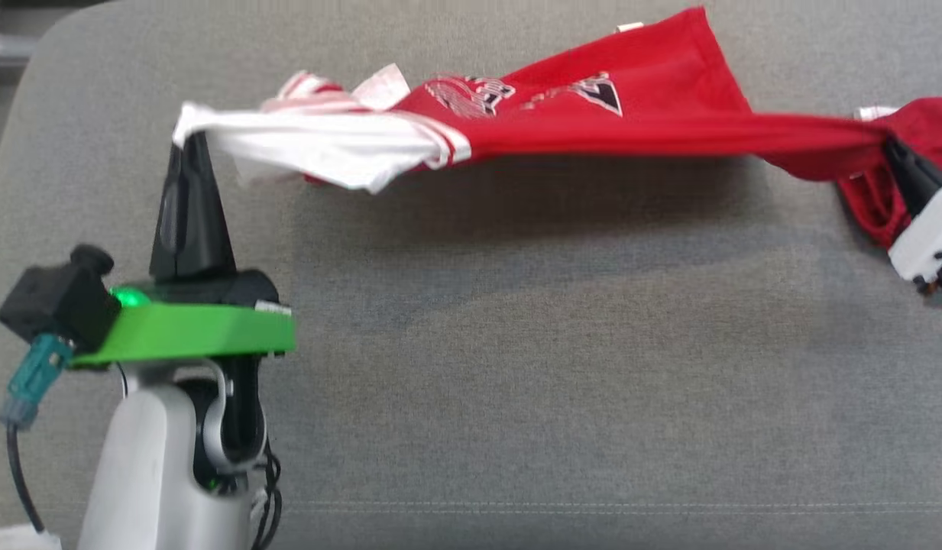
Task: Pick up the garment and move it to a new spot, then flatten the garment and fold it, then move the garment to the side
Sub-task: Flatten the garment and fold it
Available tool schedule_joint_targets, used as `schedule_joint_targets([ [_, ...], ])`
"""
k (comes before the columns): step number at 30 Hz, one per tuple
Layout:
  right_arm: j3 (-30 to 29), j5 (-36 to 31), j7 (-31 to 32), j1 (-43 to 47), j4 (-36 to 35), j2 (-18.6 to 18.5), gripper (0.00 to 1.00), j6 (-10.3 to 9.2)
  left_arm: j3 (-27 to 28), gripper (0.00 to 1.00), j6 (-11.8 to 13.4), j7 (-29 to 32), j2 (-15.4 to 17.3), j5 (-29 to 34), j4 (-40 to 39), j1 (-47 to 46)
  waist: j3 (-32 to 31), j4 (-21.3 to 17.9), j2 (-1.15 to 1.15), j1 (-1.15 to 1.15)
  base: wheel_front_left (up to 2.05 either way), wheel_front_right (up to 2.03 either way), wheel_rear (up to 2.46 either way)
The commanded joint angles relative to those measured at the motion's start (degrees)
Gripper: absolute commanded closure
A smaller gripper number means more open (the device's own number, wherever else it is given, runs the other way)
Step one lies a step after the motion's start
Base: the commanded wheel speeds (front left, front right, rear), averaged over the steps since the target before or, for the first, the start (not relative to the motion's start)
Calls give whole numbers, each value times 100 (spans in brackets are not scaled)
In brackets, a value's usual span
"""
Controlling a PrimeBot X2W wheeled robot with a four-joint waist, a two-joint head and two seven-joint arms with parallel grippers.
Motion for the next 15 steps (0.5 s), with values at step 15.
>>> schedule_joint_targets([
  [15,-894,-636,3199,2429,-2132,751,100,-11,155,100,849,205,-75,-478,-753,2692,-1008,87,0,0,0,0,0],
])
